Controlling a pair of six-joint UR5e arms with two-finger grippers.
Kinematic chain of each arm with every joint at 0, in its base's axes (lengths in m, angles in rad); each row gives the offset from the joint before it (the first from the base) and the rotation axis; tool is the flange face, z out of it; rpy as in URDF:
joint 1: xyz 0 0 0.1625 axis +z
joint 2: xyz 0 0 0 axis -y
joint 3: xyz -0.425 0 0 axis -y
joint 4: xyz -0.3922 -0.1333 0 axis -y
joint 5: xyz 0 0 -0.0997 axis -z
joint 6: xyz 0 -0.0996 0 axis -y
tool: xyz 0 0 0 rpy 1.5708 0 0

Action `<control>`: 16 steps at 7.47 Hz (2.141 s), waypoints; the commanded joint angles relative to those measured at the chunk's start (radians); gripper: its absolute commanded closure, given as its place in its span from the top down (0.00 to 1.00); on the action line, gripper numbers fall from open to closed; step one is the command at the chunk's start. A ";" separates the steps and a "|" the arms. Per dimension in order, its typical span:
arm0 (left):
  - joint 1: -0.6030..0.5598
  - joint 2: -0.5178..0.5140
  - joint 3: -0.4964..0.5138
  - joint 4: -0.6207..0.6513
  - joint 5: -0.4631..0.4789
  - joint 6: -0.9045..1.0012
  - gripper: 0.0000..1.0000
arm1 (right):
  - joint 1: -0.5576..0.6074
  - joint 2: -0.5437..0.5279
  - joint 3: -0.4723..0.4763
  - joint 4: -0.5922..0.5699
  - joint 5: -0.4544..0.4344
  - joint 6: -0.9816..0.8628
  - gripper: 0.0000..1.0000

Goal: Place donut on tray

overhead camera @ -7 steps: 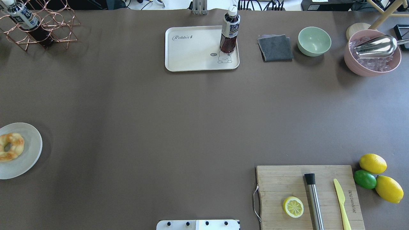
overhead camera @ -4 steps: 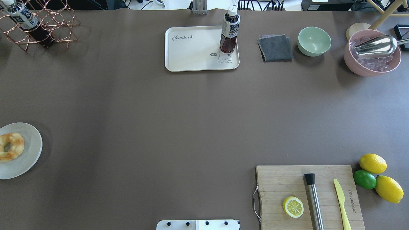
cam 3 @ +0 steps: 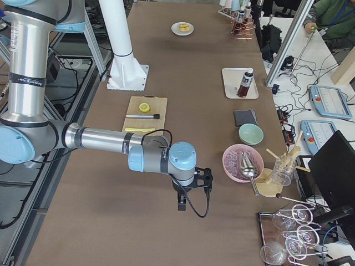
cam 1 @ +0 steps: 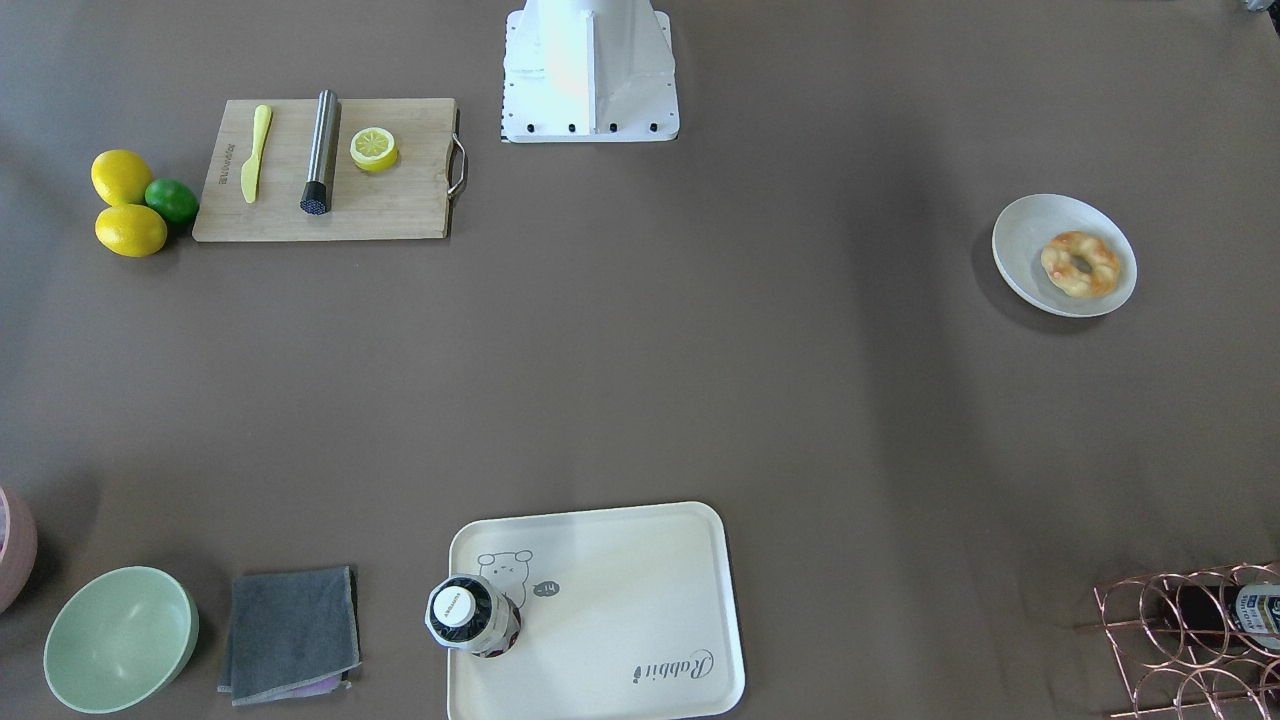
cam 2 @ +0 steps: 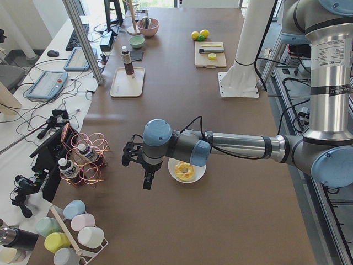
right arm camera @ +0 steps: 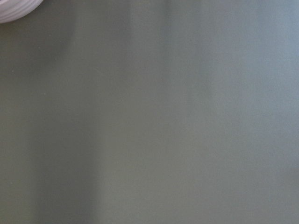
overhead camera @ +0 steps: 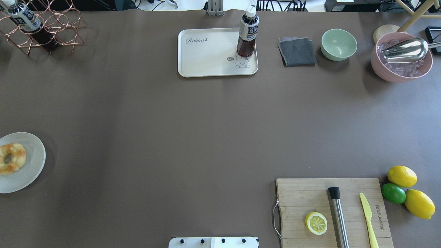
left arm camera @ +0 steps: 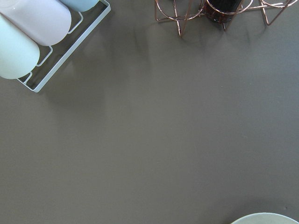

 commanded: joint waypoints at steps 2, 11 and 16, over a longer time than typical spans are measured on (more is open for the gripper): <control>0.007 0.029 0.024 -0.065 0.008 0.006 0.99 | 0.000 0.001 -0.002 -0.001 0.000 0.000 0.99; 0.014 0.047 0.070 -0.162 0.002 -0.005 0.99 | 0.000 0.001 0.000 -0.001 0.000 0.000 0.99; 0.016 0.056 0.120 -0.117 -0.267 -0.118 0.99 | 0.000 0.010 0.000 0.001 0.000 0.000 0.99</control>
